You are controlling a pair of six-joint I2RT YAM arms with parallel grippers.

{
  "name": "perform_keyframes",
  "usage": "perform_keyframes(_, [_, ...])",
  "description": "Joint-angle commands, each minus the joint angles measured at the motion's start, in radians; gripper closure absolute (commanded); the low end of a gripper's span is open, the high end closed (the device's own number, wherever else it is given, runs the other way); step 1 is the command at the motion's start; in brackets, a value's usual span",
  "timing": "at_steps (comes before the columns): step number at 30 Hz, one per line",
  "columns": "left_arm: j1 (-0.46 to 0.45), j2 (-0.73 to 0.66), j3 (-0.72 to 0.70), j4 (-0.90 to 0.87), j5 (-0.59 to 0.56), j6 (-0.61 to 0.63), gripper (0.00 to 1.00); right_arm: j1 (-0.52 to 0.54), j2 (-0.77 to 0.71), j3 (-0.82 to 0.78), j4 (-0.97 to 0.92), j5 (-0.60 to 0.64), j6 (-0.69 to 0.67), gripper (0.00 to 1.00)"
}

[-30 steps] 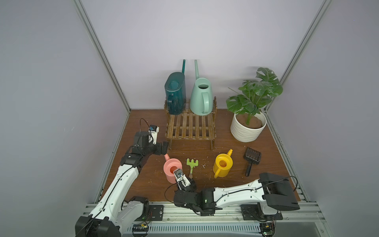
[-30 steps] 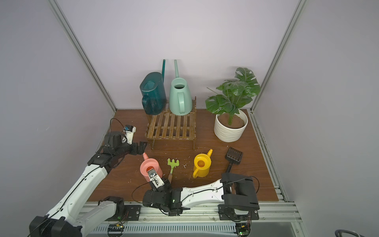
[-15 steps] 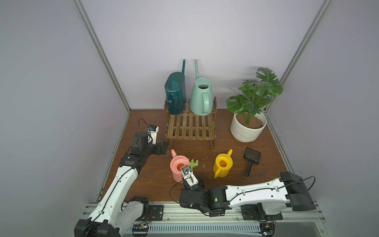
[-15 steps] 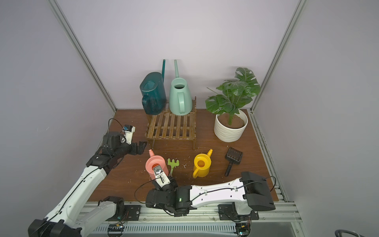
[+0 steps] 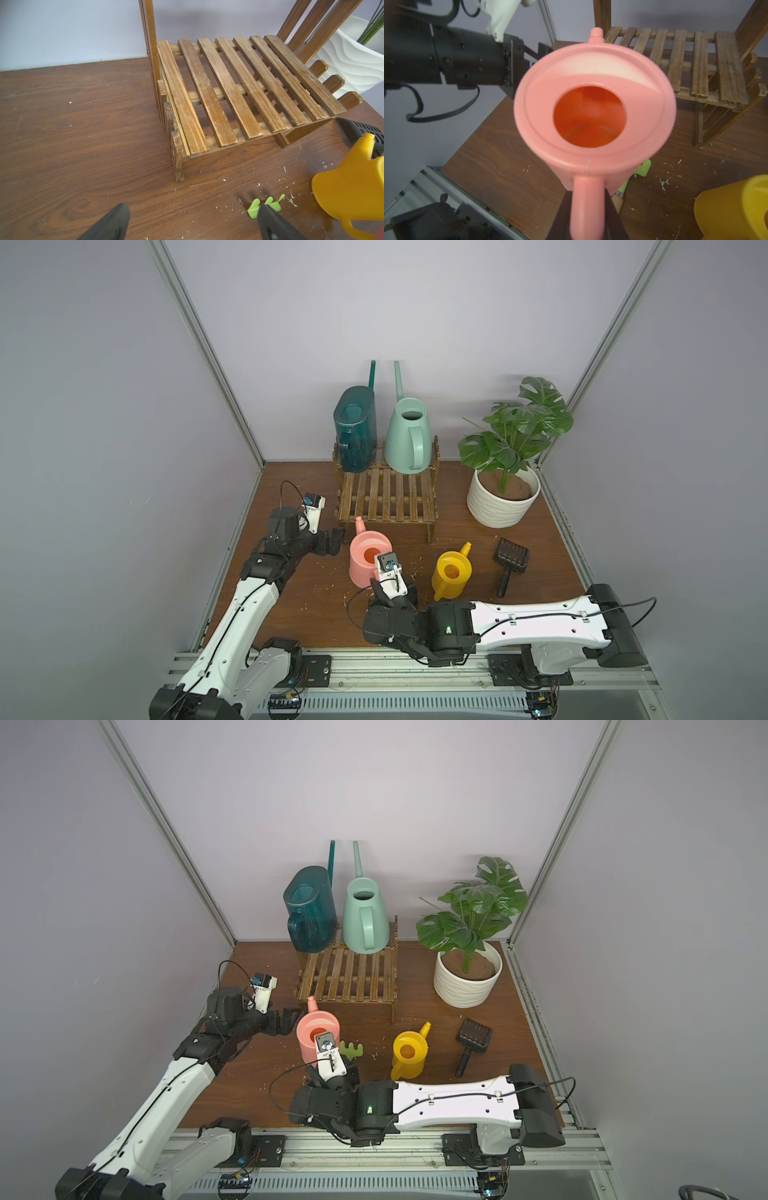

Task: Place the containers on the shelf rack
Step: 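Pick up a container from the center of the board, then place the container on the shelf.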

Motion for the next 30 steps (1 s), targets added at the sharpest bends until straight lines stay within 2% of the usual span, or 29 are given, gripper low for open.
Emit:
perform_keyframes(1, [0.011, -0.023, 0.001, -0.012, 0.017, 0.018, 0.02, -0.037, 0.025, 0.05, -0.009, 0.048, -0.019, 1.0])
perform_keyframes(15, [0.011, -0.004, -0.003, -0.01, 0.028, 0.017, 0.02, -0.226, 0.171, 0.238, 0.006, -0.038, -0.16, 1.0])
perform_keyframes(30, [0.011, -0.01, -0.003, -0.009, 0.029, 0.014, 0.01, -0.329, 0.286, 0.342, 0.001, -0.098, -0.2, 1.0])
